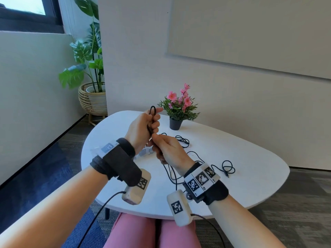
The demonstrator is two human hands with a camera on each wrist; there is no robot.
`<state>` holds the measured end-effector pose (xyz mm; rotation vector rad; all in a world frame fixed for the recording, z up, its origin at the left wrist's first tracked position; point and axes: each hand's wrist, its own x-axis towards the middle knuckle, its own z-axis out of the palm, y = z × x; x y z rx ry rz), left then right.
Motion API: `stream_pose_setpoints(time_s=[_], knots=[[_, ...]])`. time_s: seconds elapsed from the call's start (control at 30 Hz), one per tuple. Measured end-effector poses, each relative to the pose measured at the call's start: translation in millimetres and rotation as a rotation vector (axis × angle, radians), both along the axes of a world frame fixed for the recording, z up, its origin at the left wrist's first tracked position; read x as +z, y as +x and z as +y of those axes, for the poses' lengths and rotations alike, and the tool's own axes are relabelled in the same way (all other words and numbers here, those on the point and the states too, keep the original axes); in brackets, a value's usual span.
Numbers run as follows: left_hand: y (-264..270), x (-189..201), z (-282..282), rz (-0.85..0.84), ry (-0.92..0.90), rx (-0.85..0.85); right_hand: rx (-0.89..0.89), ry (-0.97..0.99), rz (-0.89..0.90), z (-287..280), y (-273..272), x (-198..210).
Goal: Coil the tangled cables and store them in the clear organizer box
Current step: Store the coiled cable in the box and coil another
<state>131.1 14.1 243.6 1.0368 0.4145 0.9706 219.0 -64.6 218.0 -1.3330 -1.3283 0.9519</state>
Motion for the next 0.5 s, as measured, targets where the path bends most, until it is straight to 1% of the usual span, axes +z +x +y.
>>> stream_pose_setpoints(time_s=[0.07,0.13,0.2,0.3,0.37,0.47,0.5], knots=[[-2.4,-2.8,-1.1,-0.007,0.08,-0.034,-0.028,0.045,-0.034,0.9,1.2,-0.2],[-5.2,-6.6,-3.2,0.042,0.136,-0.071,-0.062,0.084,-0.009,1.2,2.2,0.7],[-7.0,-12.8,-6.2,0.064,0.161,-0.107,-0.119,0.125,-0.018,3.0,3.0,0.9],[-6.3,-16.8,-8.8,0.011,0.159,-0.095,-0.191,0.152,-0.054,5.8,4.3,0.6],[-3.7,-14.1,-7.1,-0.07,0.118,-0.087,-0.178,0.111,-0.043,4.4,6.2,0.7],[-7.4,-4.0,4.9,-0.26,-0.071,-0.022,-0.056,-0.004,-0.032,-4.1,12.4,-1.1],[-11.8,0.6,10.9,-0.274,-0.122,0.017,-0.019,-0.029,-0.042,-7.7,15.5,-0.9]])
